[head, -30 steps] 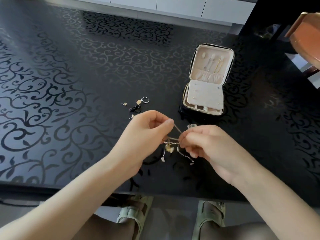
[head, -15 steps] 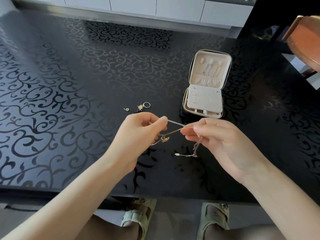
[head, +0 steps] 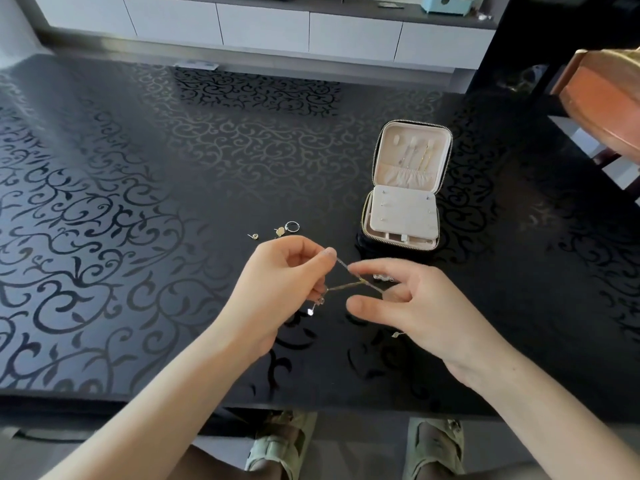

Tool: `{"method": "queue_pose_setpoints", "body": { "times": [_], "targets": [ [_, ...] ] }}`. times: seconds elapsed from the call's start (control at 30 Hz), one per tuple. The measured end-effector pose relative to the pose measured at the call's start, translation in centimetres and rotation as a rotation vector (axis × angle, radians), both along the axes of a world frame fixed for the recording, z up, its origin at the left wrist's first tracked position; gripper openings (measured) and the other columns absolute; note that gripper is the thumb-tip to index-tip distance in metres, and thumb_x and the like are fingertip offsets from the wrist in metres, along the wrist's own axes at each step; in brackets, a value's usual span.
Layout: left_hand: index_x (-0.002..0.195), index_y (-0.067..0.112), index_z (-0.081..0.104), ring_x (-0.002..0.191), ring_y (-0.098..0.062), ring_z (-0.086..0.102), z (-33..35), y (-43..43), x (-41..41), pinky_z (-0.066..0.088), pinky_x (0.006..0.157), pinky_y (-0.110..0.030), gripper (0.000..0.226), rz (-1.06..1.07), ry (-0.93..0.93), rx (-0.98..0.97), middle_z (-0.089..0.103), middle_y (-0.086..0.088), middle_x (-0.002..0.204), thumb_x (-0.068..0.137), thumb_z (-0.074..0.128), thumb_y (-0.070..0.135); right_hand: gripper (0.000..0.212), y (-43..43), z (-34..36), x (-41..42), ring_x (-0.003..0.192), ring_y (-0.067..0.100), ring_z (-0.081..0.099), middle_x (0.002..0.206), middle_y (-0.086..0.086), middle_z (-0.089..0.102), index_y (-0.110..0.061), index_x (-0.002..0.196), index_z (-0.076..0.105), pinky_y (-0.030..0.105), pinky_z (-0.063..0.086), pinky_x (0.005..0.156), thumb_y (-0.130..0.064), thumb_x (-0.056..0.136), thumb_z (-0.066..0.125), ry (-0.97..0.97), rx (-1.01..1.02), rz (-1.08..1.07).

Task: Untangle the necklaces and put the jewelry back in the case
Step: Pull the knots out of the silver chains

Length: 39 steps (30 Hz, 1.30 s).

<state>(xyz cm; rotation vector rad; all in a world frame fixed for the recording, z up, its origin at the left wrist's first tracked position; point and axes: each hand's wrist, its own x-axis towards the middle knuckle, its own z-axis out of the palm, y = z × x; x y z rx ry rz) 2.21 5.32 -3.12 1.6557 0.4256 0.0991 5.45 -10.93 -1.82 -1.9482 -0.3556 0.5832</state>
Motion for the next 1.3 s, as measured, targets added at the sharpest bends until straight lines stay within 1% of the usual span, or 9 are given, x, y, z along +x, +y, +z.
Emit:
{"method": "queue_pose_setpoints", "body": {
  "times": [0.07, 0.13, 0.27, 0.4, 0.53, 0.67, 0.9, 1.17, 1.3],
  "targets": [
    [0.075, 0.011, 0.066, 0.056, -0.009, 0.057, 0.3, -0.2, 0.0, 0.049, 0.062, -0.024, 0.017, -0.037, -0.005, -0.01, 0.057, 0.006, 0.054, 0.088, 0.062, 0.022, 0.028, 0.2, 0.0, -0.2, 0.05, 0.011, 0.049, 0.046, -0.01, 0.05, -0.036, 0.103, 0.069, 0.008, 0.04, 0.063, -0.026, 0.077, 0.073, 0.051, 0.054, 0.019],
    [0.074, 0.01, 0.066, 0.056, -0.009, 0.056, 0.5, -0.6, -0.1, 0.048, 0.06, -0.024, 0.019, -0.077, -0.007, -0.018, 0.056, 0.005, 0.054, 0.089, 0.06, 0.021, 0.022, 0.4, -0.3, -0.3, 0.077, 0.005, 0.069, 0.076, -0.007, 0.074, -0.028, 0.1, 0.072, 0.003, 0.044, 0.072, -0.021, 0.08, 0.071, 0.065, 0.104, 0.02],
    [0.073, 0.01, 0.065, 0.055, -0.009, 0.054, 0.6, -0.9, -0.2, 0.048, 0.058, -0.024, 0.02, -0.102, -0.007, -0.006, 0.055, 0.005, 0.052, 0.09, 0.059, 0.02, 0.01, 0.5, -0.4, -0.2, 0.085, 0.006, 0.07, 0.084, -0.005, 0.075, -0.022, 0.089, 0.076, 0.013, 0.05, 0.078, -0.019, 0.083, 0.068, 0.026, 0.114, -0.029],
    [0.072, 0.015, 0.065, 0.052, -0.007, 0.05, 0.3, -0.4, -0.3, 0.046, 0.058, -0.023, 0.02, -0.046, -0.054, 0.249, 0.056, 0.004, 0.054, 0.087, 0.061, 0.028, 0.009, -0.2, 0.0, 0.1, 0.068, 0.023, 0.065, 0.074, 0.011, 0.071, -0.024, 0.079, 0.074, 0.02, 0.048, 0.063, -0.028, 0.084, 0.067, -0.057, 0.035, -0.116],
    [0.076, 0.017, 0.062, 0.058, -0.011, 0.052, -0.1, -0.2, -0.3, 0.042, 0.059, -0.018, 0.015, -0.05, -0.086, 0.543, 0.058, 0.003, 0.063, 0.089, 0.059, 0.022, 0.017, -0.7, 0.4, 0.3, 0.05, 0.0, 0.046, 0.056, -0.008, 0.062, -0.023, 0.073, 0.07, 0.011, 0.038, 0.052, -0.026, 0.087, 0.063, -0.027, -0.029, -0.031],
    [0.077, 0.014, 0.065, 0.073, -0.014, 0.063, -0.7, -0.1, 0.0, 0.056, 0.08, -0.034, 0.019, -0.027, 0.007, 0.138, 0.063, 0.003, 0.072, 0.092, 0.054, 0.012, 0.022, -1.1, 0.4, 0.4, 0.07, 0.007, 0.054, 0.073, -0.008, 0.066, -0.015, 0.074, 0.07, 0.026, 0.043, 0.063, -0.021, 0.091, 0.057, 0.122, 0.028, 0.031],
    [0.086, 0.002, 0.065, 0.086, -0.023, 0.069, 0.5, -0.2, -0.2, 0.055, 0.084, -0.035, 0.041, -0.132, 0.079, -0.487, 0.072, -0.015, 0.094, 0.1, 0.037, 0.028, 0.02, -1.5, 1.0, 0.8, 0.077, 0.015, 0.06, 0.082, 0.005, 0.068, -0.003, 0.082, 0.066, 0.025, 0.047, 0.057, -0.013, 0.091, 0.051, 0.303, 0.215, -0.014],
    [0.077, 0.004, 0.066, 0.082, -0.028, 0.071, 1.1, -0.5, -0.4, 0.059, 0.076, -0.037, 0.049, -0.127, 0.106, -0.591, 0.071, -0.018, 0.084, 0.097, 0.037, 0.037, 0.021, -1.3, 1.3, 0.9, 0.061, 0.015, 0.054, 0.074, 0.01, 0.064, -0.004, 0.071, 0.062, 0.023, 0.04, 0.045, -0.006, 0.087, 0.049, 0.372, 0.351, -0.12],
    [0.073, 0.007, 0.064, 0.062, -0.02, 0.066, 1.1, -0.7, -0.5, 0.057, 0.062, -0.029, 0.049, -0.166, 0.134, -0.509, 0.067, -0.01, 0.066, 0.097, 0.036, 0.04, 0.017, -1.5, 0.9, 0.8, 0.057, 0.011, 0.047, 0.068, 0.004, 0.063, -0.003, 0.076, 0.063, 0.022, 0.036, 0.047, -0.008, 0.089, 0.053, 0.195, 0.191, -0.151]
  ]
}}
